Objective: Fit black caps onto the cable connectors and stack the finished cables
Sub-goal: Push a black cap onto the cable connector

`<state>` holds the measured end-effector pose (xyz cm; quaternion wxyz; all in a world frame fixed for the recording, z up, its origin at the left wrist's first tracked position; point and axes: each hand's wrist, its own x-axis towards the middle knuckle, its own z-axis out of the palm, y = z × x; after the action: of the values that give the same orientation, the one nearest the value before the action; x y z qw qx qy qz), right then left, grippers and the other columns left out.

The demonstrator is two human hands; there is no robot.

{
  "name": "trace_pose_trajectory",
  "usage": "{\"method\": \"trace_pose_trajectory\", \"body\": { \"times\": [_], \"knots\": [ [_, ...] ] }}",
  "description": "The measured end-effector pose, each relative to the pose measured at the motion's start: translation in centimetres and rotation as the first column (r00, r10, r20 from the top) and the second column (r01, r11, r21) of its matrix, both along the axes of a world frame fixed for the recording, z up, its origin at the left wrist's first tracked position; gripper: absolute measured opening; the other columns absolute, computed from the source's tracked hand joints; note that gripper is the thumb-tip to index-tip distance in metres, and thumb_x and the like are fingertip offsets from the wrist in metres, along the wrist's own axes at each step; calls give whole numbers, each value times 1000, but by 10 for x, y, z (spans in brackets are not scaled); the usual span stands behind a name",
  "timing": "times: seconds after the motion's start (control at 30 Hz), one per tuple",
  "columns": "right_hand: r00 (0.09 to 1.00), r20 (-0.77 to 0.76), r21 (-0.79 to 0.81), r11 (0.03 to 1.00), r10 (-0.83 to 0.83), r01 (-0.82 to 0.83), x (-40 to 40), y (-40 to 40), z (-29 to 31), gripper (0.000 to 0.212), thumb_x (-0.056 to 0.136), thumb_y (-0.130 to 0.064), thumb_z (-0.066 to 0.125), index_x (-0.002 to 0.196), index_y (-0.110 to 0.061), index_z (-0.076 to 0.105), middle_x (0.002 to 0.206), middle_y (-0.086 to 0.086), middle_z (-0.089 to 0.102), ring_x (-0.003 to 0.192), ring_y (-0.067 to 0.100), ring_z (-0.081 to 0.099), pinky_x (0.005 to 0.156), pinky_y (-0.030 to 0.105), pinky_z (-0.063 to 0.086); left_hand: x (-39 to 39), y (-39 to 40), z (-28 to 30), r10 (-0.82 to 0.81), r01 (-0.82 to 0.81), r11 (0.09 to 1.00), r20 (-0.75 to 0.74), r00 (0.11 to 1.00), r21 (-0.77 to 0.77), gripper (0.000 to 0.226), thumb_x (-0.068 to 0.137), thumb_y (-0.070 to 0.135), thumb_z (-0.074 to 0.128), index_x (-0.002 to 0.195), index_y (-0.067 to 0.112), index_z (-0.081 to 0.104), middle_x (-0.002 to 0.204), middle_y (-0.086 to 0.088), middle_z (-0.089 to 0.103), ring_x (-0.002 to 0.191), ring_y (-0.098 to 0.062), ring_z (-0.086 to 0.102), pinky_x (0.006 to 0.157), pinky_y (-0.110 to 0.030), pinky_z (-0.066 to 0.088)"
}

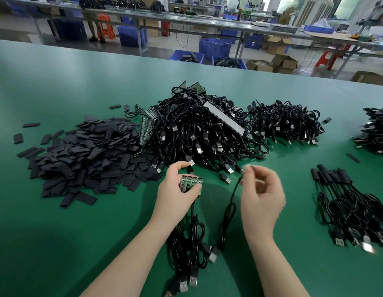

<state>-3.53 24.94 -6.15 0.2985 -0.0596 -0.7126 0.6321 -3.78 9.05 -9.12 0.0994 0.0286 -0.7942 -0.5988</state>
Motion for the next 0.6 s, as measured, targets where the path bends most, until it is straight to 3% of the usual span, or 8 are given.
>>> {"method": "trace_pose_trajectory", "body": {
  "times": [0.1,0.17,0.23,0.3,0.4,0.5,0.6],
  "knots": [
    [980,-200,-1,1000,16,-17,6,-1,22,16,98,-15,61,93,-31,61,84,-15,64,63,11,61,57,21,49,-1,1,-3,-27,27,986,-2,1000,-167,51,88,35,68,131,44,43,126,25,52,108,7,52,86,-8,39],
    [965,-244,36,995,95,-89,10,-9,35,18,97,-16,60,93,-34,59,85,-16,63,61,13,63,57,19,49,-2,2,0,24,-39,980,-82,996,-195,43,93,40,61,133,41,45,138,20,45,126,2,40,104,-21,34],
    [957,-233,7,984,174,-177,14,-19,45,21,96,-17,62,91,-37,60,84,-14,63,61,16,67,57,17,49,-2,-2,8,114,-151,976,-220,969,-159,31,99,39,52,129,40,47,137,18,47,130,2,39,109,-25,34],
    [956,-189,-106,963,224,-246,15,-29,51,24,95,-18,63,86,-41,61,82,-12,63,64,21,71,55,18,50,1,-8,16,209,-247,966,-343,916,-71,25,101,35,45,126,37,49,129,22,51,126,2,44,106,-20,37],
    [965,-71,-421,869,254,-260,11,-37,48,15,97,-22,64,87,-33,60,80,-11,64,70,23,74,53,21,50,4,-17,26,282,-346,938,-502,818,-35,25,100,28,42,120,26,58,118,24,53,115,2,50,98,-16,39],
    [947,136,-639,756,290,-140,3,-36,32,10,99,-22,60,94,-19,52,94,3,62,76,22,76,55,22,54,4,-21,31,185,-372,907,-607,773,-197,29,99,24,44,112,13,67,108,12,62,105,-6,57,91,-32,49],
    [929,229,-718,695,291,-40,3,-29,20,11,101,-22,55,96,-16,47,98,9,58,79,25,76,56,22,56,6,-13,28,-3,-278,873,-574,819,-401,31,98,30,46,112,15,70,106,5,68,101,-11,62,88,-40,50]
  ]
}}
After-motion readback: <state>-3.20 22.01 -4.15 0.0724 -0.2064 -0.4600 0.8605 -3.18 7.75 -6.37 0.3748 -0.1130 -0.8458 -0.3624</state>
